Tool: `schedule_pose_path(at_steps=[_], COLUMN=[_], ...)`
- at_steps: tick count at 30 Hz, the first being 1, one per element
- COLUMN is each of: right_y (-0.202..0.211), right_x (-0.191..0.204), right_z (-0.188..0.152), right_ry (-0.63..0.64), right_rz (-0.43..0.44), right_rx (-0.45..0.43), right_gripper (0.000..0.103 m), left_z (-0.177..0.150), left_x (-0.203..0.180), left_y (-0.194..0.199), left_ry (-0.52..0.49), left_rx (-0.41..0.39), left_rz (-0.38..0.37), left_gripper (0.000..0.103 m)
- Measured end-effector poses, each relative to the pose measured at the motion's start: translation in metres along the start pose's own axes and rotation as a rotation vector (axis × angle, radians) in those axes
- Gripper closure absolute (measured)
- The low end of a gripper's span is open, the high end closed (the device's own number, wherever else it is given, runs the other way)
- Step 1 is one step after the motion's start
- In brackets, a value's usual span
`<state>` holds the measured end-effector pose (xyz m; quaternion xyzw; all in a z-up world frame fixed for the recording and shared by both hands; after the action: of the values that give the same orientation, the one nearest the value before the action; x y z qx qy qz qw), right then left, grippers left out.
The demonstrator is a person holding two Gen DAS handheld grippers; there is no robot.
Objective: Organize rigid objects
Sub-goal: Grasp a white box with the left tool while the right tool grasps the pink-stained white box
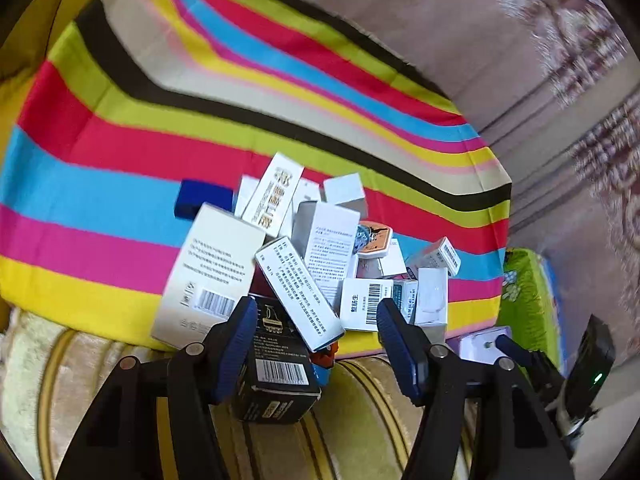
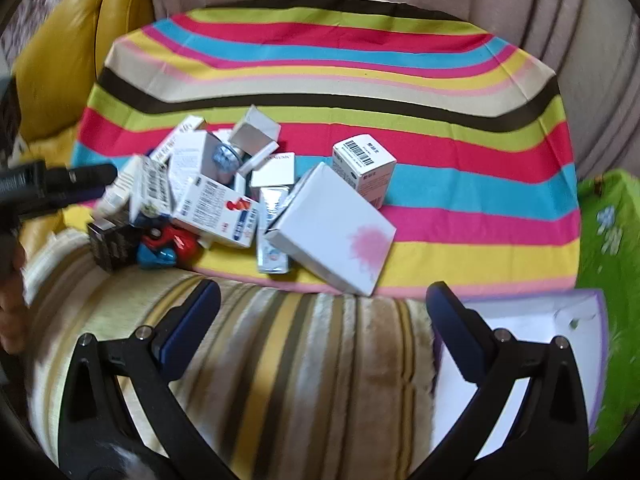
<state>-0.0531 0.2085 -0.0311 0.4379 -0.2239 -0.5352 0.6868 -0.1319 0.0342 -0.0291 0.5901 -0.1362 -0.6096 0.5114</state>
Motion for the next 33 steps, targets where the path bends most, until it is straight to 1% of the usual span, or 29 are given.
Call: schedule_pose_path(at_steps=[2,4,6,7,10,12,15,16,17,18,19,20,23,26,30,33], right_y=[-0.006,-0.011,-0.018,-0.021,-0.031,-0.033,-0.039,-0.04,-0.041,-0.042,-0.044,-0.046,-0.045,-0.041,-0.044,-0.047], right_x=[0.002,0.004,0.006,0.007,0.012,0.016,0.015,0.016,0.016,0.016,0.016,0.017,0.02,0.023,0.022,0.027], right_z=[0.0,0.003,0.007,0.007,0.011,0.014,0.015,0.015,0.014,0.013,0.012,0.012,0.015,0.02,0.025,0.031], right_ry=[0.057,0.123,0.17,0.178,0.191,0.206,0.215,0.219,0.223,0.23,0.24,0.245,0.255,0.249,0.227,0.238], right_rz=[-0.024,-0.065,-0.076,-0.079,-0.073,-0.074,-0.107,-0.116,-0.12,-0.129,-0.142,-0.151,-0.161,-0.156,-0.17,-0.184], right_rx=[0.016,0.033,0.041,0.045,0.066,0.063,0.072,0.078,0.082,0.087,0.094,0.101,0.101,0.077,0.081,0.077], right_gripper=[0.0,0.0,0.0,0.0,0.0,0.0,0.0,0.0,0.0,0.0,0.0,0.0,0.0,0.0,0.0,0.0], left_z=[0.001,0.002,0.004,0.005,0.005,0.005,0.007,0.007,0.006,0.006,0.005,0.005,0.004,0.002,-0.002,-0.002], left_x=[0.005,0.005,0.006,0.008,0.012,0.011,0.008,0.008,0.008,0.008,0.009,0.009,0.011,0.008,0.005,0.005], left_y=[-0.005,-0.01,-0.014,-0.017,-0.024,-0.027,-0.033,-0.035,-0.037,-0.039,-0.039,-0.039,-0.036,-0.034,-0.031,-0.029], left_ry=[0.037,0.049,0.058,0.072,0.102,0.11,0.114,0.111,0.108,0.106,0.1,0.095,0.086,0.063,0.036,0.026], left_rx=[0.031,0.041,0.049,0.06,0.083,0.091,0.099,0.099,0.102,0.105,0.098,0.096,0.077,0.053,0.025,0.01], left_rz=[-0.012,-0.023,-0.021,-0.014,-0.025,-0.034,-0.037,-0.034,-0.031,-0.028,-0.021,-0.019,-0.028,-0.029,-0.03,-0.027], left_gripper=[0.042,0.043,0.043,0.044,0.05,0.05,0.05,0.053,0.06,0.063,0.069,0.071,0.072,0.073,0.073,0.074])
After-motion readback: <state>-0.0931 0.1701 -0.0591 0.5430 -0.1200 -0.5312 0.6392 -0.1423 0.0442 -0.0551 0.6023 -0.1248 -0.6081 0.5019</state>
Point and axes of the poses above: each gripper's, at about its wrist camera, not at the fingertips, and y roughly against the way its jaws point, x to its left, z to its top, the point moved 6 cm from there along -y, roughly the way its jaws point, and after that the axes turned 12 degrees about y, right-handed, at the moved point
